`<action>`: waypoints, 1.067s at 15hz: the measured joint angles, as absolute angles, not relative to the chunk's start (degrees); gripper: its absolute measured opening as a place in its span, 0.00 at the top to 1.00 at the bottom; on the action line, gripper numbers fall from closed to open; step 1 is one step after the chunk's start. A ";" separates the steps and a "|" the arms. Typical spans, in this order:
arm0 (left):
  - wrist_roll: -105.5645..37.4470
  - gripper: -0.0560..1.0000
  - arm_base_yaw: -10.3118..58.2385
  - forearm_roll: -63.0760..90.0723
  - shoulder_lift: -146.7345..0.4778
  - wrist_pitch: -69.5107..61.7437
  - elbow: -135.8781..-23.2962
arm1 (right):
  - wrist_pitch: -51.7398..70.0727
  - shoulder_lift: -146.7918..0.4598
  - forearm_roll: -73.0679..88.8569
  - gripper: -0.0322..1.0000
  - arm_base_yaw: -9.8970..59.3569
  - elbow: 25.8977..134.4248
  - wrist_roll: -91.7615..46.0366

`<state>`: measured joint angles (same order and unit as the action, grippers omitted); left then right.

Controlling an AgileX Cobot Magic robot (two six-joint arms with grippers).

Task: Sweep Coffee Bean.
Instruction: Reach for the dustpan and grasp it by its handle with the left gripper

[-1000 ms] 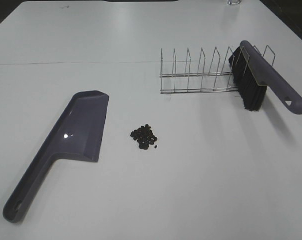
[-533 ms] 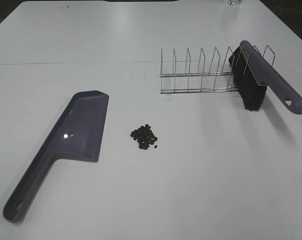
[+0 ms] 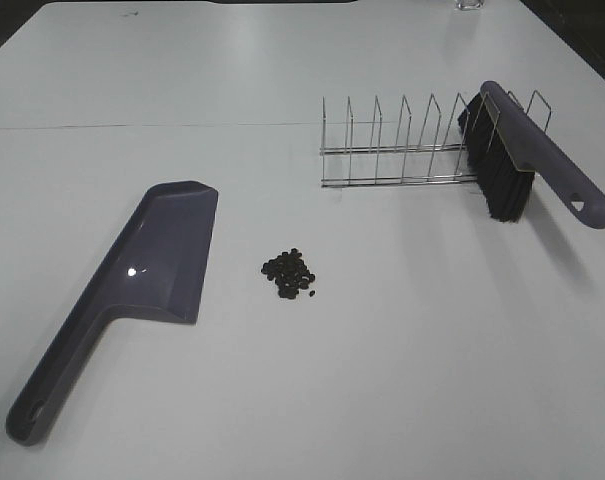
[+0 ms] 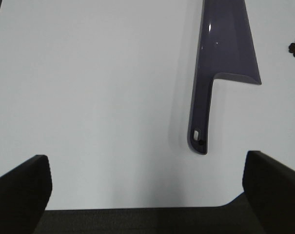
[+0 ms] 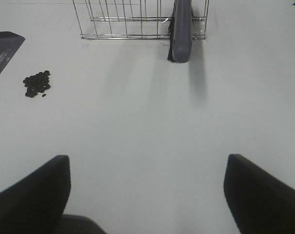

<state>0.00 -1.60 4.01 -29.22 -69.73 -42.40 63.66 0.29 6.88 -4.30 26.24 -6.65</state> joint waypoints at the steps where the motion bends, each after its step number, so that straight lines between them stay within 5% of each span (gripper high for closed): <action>1: 0.00 0.01 -1.60 3.95 -37.82 -69.67 -44.69 | 63.66 0.29 6.88 0.23 -4.30 26.24 -6.65; 8: 0.00 0.01 -0.92 0.00 -54.26 -68.58 -45.38 | 63.66 0.29 6.88 0.23 -4.30 26.24 -6.65; 16: 12.15 0.01 14.95 -1.20 -90.01 -42.17 -45.44 | 63.66 0.29 6.99 0.23 -4.30 26.24 -6.65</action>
